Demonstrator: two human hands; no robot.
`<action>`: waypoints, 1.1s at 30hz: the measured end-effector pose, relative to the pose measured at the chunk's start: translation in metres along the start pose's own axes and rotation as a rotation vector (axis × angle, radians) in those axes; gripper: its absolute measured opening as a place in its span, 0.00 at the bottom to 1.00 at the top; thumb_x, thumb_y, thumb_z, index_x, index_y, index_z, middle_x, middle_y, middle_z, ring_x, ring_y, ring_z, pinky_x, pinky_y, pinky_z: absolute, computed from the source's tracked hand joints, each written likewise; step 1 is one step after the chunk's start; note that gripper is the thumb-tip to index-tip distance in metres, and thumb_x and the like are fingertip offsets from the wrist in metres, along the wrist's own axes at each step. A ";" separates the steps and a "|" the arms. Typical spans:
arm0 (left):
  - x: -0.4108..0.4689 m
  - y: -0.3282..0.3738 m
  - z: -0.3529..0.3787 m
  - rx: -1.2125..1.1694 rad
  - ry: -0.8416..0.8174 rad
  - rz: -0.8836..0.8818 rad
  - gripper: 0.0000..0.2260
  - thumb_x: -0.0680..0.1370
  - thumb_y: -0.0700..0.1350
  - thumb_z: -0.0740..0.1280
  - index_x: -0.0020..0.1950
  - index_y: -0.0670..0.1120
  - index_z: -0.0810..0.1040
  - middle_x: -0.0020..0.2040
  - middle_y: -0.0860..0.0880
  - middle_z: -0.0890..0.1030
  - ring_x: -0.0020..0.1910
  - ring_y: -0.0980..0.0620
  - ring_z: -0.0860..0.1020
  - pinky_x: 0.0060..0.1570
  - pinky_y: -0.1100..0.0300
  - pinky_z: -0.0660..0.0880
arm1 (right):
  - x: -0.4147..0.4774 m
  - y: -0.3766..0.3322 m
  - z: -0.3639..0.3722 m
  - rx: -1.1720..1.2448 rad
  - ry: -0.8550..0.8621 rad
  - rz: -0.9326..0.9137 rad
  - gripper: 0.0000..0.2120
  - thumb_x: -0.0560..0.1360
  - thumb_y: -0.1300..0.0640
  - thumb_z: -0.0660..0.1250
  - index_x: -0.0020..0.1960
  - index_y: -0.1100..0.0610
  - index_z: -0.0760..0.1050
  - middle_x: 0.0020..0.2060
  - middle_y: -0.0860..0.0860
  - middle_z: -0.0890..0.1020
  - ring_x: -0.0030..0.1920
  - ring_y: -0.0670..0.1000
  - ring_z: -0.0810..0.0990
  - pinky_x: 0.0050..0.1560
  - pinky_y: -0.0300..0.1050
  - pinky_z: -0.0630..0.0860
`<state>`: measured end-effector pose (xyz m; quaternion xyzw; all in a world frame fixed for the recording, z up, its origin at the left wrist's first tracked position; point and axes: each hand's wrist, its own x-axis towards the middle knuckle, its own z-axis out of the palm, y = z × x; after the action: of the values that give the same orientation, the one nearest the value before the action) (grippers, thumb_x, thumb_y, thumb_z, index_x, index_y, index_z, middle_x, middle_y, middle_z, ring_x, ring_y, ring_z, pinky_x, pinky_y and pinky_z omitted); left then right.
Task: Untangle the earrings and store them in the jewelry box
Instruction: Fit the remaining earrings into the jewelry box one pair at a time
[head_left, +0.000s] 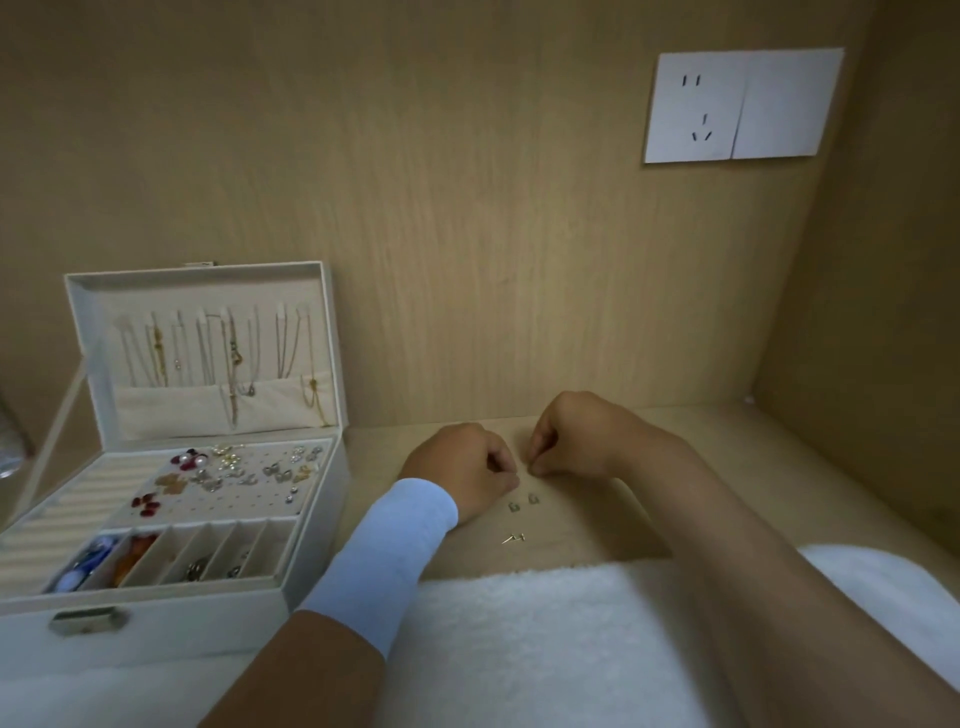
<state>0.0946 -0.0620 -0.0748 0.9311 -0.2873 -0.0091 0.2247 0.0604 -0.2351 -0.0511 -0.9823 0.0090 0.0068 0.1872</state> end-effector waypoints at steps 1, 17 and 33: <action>0.000 0.000 0.000 -0.009 0.006 0.003 0.03 0.72 0.52 0.72 0.43 0.54 0.84 0.39 0.61 0.76 0.45 0.57 0.77 0.54 0.59 0.75 | 0.000 0.000 0.000 0.001 0.004 0.003 0.04 0.69 0.54 0.77 0.43 0.46 0.86 0.36 0.38 0.83 0.44 0.41 0.81 0.51 0.43 0.80; -0.030 -0.020 -0.068 -0.263 0.145 -0.025 0.02 0.73 0.48 0.73 0.43 0.53 0.82 0.41 0.55 0.82 0.40 0.58 0.78 0.43 0.65 0.73 | -0.013 -0.062 -0.010 0.324 0.233 -0.191 0.02 0.73 0.59 0.74 0.41 0.54 0.84 0.38 0.48 0.85 0.28 0.36 0.76 0.29 0.29 0.68; -0.113 -0.132 -0.155 -0.549 0.405 -0.028 0.04 0.74 0.43 0.74 0.44 0.53 0.85 0.42 0.53 0.85 0.38 0.60 0.79 0.44 0.63 0.76 | 0.020 -0.224 0.006 0.220 0.265 -0.444 0.15 0.68 0.55 0.80 0.53 0.50 0.82 0.36 0.43 0.83 0.34 0.36 0.78 0.38 0.35 0.75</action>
<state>0.0931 0.1601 -0.0041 0.8226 -0.2106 0.0958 0.5194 0.0851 -0.0249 0.0251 -0.9262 -0.1814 -0.1638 0.2870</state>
